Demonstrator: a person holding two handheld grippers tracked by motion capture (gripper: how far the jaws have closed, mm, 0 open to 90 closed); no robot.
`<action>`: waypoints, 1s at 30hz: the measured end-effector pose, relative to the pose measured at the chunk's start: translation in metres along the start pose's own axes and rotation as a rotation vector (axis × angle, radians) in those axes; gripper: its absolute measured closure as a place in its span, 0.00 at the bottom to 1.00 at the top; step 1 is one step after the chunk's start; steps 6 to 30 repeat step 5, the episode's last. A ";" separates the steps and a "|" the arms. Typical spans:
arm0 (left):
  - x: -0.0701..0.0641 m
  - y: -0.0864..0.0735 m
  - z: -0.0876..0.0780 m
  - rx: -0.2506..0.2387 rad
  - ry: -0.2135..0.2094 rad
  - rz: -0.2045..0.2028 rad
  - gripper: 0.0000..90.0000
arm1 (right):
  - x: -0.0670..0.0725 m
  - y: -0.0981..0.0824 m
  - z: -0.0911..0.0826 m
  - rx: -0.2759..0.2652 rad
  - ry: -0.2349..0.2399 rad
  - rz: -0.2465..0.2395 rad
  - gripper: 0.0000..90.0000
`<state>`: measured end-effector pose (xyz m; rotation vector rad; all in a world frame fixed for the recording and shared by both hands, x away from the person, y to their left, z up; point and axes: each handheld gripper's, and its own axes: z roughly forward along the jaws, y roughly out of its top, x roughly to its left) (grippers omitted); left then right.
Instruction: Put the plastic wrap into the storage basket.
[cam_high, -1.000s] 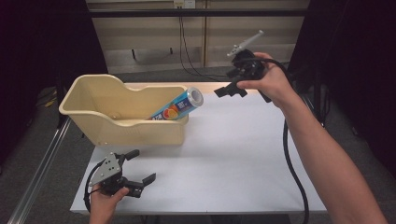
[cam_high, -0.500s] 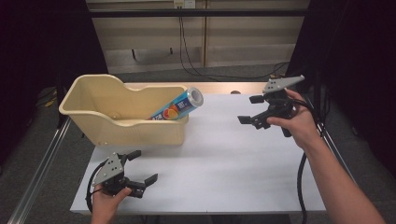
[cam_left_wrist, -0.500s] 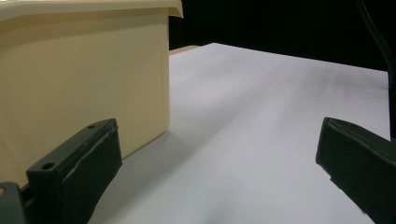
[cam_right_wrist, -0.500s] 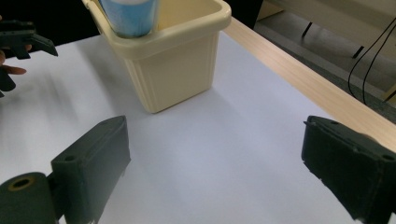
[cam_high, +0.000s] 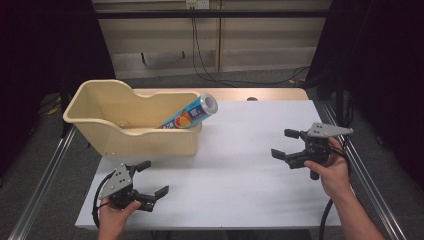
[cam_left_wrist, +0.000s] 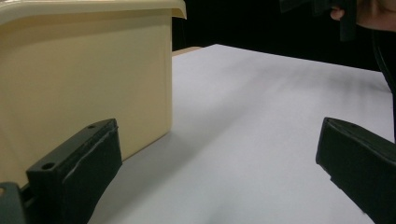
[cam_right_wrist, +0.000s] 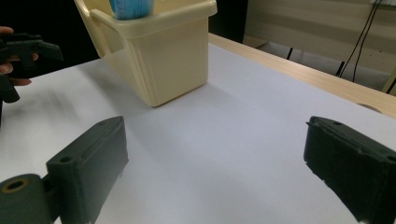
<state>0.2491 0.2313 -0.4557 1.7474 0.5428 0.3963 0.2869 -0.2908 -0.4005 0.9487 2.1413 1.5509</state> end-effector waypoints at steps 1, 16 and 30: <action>0.000 0.000 0.000 -0.003 0.001 -0.001 0.00 | 0.000 -0.004 -0.002 -0.018 -0.003 0.003 0.06; 0.001 0.001 0.000 -0.009 0.006 -0.005 0.00 | -0.002 -0.016 -0.007 -0.042 -0.007 0.045 0.06; 0.001 0.001 0.000 -0.009 0.006 -0.005 0.00 | -0.002 -0.016 -0.007 -0.042 -0.007 0.045 0.06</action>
